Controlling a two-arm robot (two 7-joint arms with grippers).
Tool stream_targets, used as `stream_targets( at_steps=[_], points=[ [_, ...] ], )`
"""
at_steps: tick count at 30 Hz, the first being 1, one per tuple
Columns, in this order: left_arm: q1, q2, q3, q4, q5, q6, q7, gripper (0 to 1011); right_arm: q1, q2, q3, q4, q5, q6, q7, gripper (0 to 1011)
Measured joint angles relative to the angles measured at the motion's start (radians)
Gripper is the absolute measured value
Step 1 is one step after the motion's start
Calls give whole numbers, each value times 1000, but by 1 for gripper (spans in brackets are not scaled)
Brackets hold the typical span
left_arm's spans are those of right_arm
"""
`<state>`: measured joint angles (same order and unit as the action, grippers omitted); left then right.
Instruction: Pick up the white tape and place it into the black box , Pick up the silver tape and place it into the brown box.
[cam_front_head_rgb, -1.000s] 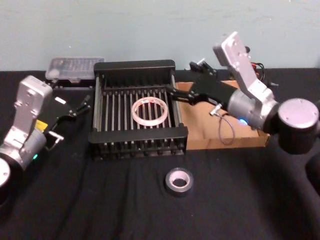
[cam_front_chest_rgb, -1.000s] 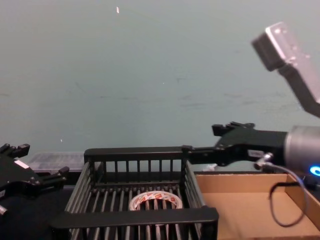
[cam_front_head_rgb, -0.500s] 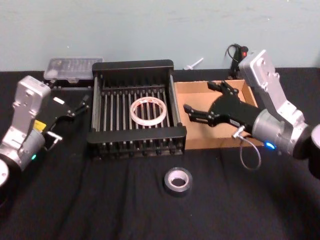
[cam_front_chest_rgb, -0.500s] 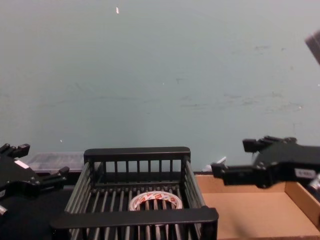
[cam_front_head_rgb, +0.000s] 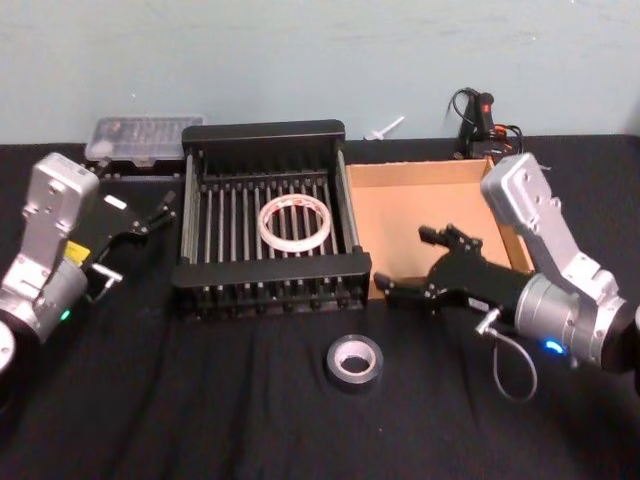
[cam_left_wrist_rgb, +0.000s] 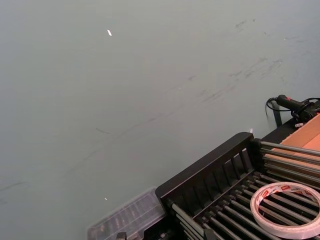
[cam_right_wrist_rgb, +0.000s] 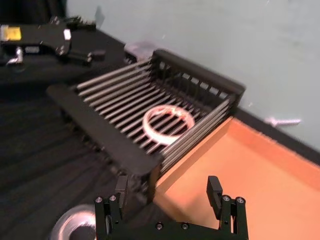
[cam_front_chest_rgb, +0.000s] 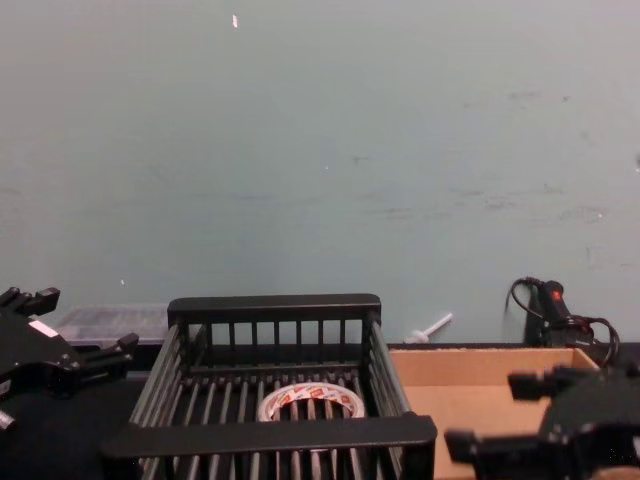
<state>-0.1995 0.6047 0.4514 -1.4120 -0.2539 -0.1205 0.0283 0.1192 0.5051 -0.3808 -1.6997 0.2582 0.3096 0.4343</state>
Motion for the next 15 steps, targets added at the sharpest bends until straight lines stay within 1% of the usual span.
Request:
stream_targets(
  at_steps=[6,7,10,15],
  points=[
    [0,0,0,0,0,0,0,1001,-20,11,-31,-7,15,52,8,1002],
    [0,0,0,0,0,0,0,1001,-20,11,-31,-7,15,52,8,1002],
    [0,0,0,0,0,0,0,1002,-21,11,-50,-3,19,78,9,1002],
    [0,0,0,0,0,0,0,1001,-16,7,-69,3,21,109,6,1002]
  ],
)
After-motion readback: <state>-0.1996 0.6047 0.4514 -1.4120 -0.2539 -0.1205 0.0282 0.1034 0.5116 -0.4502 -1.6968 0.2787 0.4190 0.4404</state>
